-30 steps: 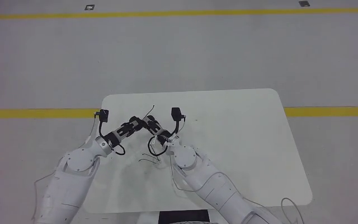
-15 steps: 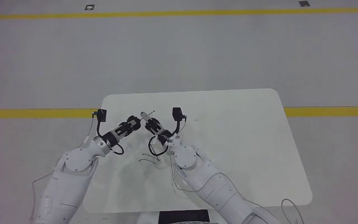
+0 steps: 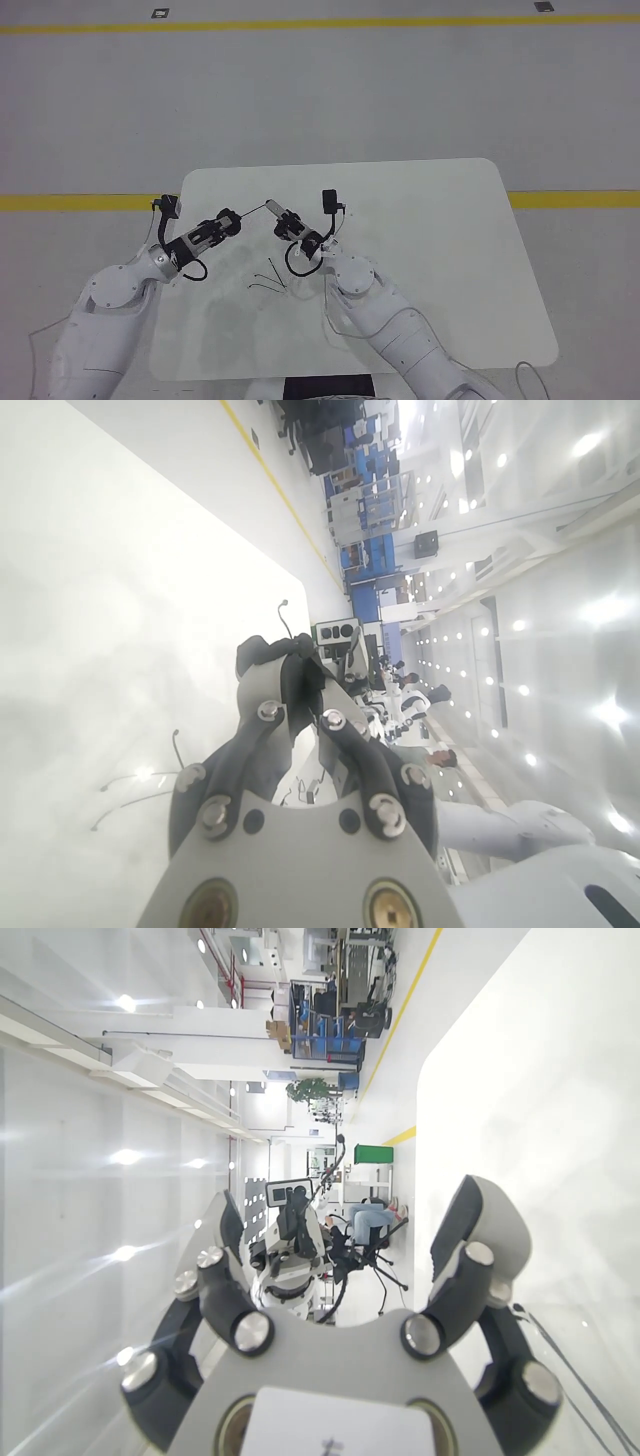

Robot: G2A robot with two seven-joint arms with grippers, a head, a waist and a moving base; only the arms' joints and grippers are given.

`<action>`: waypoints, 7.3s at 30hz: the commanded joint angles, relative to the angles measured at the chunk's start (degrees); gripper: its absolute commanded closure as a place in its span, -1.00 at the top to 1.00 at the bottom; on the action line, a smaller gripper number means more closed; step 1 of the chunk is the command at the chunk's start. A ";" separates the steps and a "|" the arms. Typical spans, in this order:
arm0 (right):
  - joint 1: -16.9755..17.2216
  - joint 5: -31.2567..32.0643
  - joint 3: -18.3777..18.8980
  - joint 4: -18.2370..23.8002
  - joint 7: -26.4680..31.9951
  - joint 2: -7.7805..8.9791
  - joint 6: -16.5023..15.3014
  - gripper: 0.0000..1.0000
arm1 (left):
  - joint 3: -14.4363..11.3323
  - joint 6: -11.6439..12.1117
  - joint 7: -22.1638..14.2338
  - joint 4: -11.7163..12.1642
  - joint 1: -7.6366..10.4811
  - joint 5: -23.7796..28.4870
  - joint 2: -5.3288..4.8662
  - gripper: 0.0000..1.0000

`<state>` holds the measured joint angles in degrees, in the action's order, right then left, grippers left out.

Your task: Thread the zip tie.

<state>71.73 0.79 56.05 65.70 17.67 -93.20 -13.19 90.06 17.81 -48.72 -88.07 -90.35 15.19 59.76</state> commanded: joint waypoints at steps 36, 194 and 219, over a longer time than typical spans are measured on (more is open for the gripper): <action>-10.54 -17.39 0.28 -14.06 43.39 1.69 -3.50 1.00 | 3.97 -1.22 -30.93 11.33 4.43 15.60 -3.02 -1.00; -30.16 -31.11 -7.54 -42.49 61.97 -0.96 32.67 -1.00 | 7.03 1.67 -29.43 0.87 5.41 1.06 -3.14 1.00; -30.75 -30.55 -10.74 -42.15 61.33 -0.44 32.67 -1.00 | 9.38 1.67 -29.39 -8.89 5.44 -9.67 -3.02 1.00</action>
<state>41.11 -29.93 45.49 23.48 78.84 -93.73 19.48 99.29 19.48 -77.95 -96.59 -85.03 6.41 56.81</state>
